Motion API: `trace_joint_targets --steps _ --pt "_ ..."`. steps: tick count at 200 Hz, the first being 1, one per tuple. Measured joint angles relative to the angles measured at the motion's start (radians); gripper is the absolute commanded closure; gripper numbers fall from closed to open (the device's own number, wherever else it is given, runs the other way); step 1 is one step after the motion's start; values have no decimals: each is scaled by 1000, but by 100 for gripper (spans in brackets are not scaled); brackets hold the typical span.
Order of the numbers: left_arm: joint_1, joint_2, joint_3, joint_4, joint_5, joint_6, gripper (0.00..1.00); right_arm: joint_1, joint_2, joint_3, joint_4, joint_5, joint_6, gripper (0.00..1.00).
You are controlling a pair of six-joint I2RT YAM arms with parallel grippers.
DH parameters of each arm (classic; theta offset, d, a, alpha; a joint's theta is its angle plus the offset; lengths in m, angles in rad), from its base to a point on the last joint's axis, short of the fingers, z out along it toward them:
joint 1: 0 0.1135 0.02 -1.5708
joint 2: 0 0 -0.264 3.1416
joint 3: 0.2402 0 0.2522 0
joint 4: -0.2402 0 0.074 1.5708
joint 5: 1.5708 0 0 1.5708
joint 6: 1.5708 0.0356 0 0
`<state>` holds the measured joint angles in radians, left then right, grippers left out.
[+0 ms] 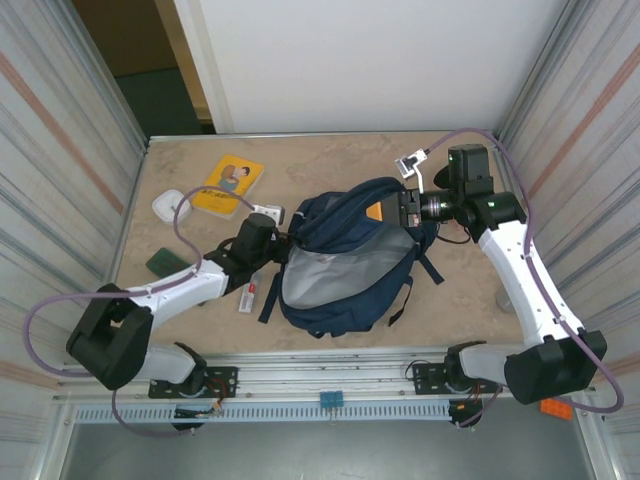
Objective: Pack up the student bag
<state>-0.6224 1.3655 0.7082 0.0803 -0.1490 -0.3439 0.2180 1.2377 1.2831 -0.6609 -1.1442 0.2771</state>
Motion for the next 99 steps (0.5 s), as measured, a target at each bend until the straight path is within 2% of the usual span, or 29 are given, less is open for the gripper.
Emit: trace_joint_targets --steps 4,15,31,46,55,75,88,99 --pt "0 0 0 0 3 0 100 -3 2 0 -2 11 10 76" --pt "0 -3 0 1 13 -4 100 -4 2 -8 13 47 48 69" --pt "-10 -20 -10 10 17 -27 100 -3 -19 -75 103 101 143 50" --pt "-33 -47 -32 30 7 -51 100 9 -62 -199 225 160 254 42" --pt "-55 -58 -41 37 2 -63 100 24 -89 -276 290 207 327 40" --pt "-95 -62 -48 53 -9 -80 100 93 -142 -413 379 363 452 40" --pt "-106 -61 -48 57 -11 -90 100 153 -169 -467 418 477 506 57" --pt "-106 -55 -48 64 -21 -97 100 184 -187 -491 436 541 534 68"
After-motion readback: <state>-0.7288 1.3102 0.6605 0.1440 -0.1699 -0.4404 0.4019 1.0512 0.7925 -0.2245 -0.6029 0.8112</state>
